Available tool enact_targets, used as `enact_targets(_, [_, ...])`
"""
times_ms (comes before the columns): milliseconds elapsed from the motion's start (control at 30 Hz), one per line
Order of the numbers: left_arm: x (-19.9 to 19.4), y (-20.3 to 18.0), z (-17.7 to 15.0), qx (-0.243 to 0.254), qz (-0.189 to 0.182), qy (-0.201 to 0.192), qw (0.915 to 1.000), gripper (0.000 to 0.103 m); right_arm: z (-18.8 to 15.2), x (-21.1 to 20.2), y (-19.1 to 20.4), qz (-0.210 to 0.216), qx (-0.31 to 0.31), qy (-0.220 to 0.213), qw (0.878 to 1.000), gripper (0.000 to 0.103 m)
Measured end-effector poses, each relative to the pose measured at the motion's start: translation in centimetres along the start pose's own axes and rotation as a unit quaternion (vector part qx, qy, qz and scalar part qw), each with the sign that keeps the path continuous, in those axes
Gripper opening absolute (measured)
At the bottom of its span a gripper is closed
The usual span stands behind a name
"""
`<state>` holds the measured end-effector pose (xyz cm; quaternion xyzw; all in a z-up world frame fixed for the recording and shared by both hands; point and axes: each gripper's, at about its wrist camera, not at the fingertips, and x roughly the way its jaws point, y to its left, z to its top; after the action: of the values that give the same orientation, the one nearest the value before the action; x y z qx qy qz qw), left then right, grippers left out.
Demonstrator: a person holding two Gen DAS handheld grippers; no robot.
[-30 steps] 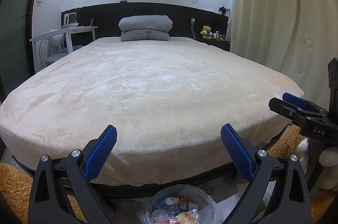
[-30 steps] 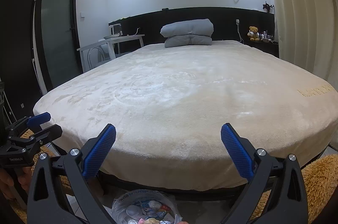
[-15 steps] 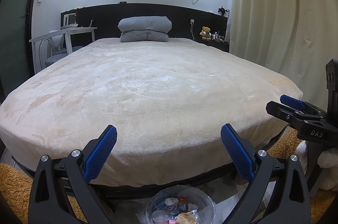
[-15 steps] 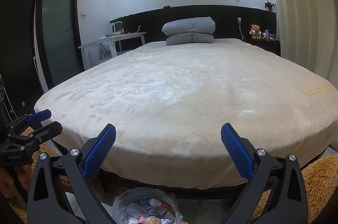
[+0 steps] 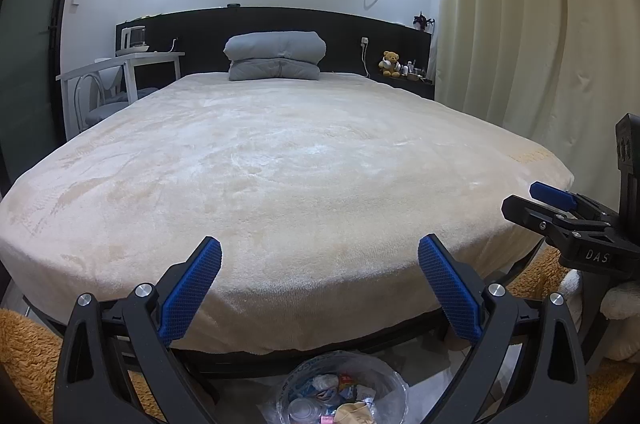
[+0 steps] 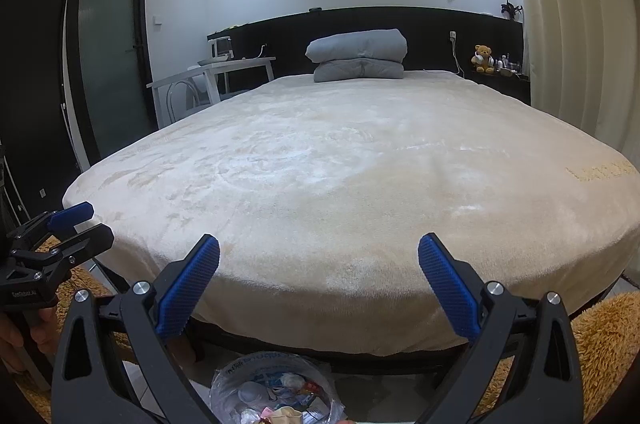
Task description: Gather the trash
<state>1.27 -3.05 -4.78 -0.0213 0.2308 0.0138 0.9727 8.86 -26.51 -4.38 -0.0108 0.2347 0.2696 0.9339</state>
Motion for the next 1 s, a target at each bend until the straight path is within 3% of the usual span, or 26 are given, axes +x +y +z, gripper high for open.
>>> enact_targets(1000, [-0.03, 0.01, 0.09, 0.0, 0.004, -0.001, 1.0, 0.096, -0.17, 0.18, -0.09, -0.002, 0.0, 0.001, 1.0, 0.098])
